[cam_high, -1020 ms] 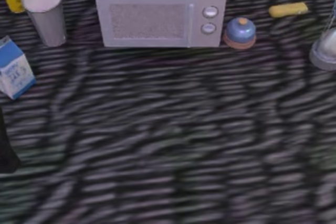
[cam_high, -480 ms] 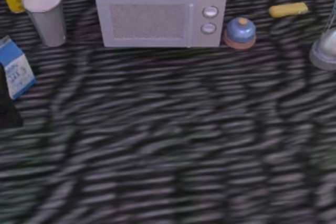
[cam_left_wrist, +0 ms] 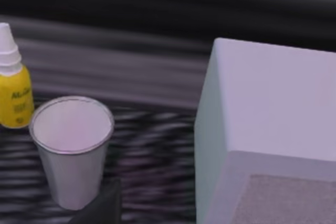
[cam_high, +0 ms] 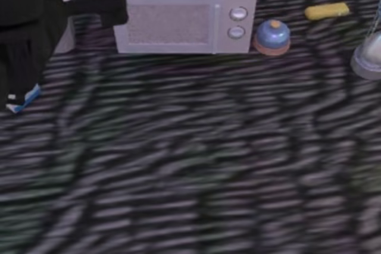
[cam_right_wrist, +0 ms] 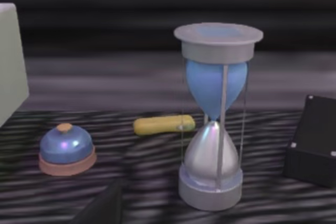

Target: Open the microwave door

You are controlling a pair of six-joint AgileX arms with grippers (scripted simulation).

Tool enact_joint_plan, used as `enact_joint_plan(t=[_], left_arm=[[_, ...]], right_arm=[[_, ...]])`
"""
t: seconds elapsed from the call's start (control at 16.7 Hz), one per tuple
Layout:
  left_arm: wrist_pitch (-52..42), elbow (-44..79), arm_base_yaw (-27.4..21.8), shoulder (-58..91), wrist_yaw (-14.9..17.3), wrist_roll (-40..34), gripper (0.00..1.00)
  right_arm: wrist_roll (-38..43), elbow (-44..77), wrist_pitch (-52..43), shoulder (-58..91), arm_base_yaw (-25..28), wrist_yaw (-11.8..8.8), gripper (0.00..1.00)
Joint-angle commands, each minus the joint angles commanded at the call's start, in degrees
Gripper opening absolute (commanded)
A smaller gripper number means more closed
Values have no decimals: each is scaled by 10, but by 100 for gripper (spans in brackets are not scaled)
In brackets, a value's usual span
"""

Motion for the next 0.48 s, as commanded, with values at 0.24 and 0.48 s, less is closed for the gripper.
enact_joint_plan(t=[0.24,0.48], left_arm=[[-4,156,-87,221,-77,-48,100],[-13,262,-151,379,-133,-80,100]], right_arm=[[0,0,0,0,0,0,100],[0,0,0,0,0,0,100]])
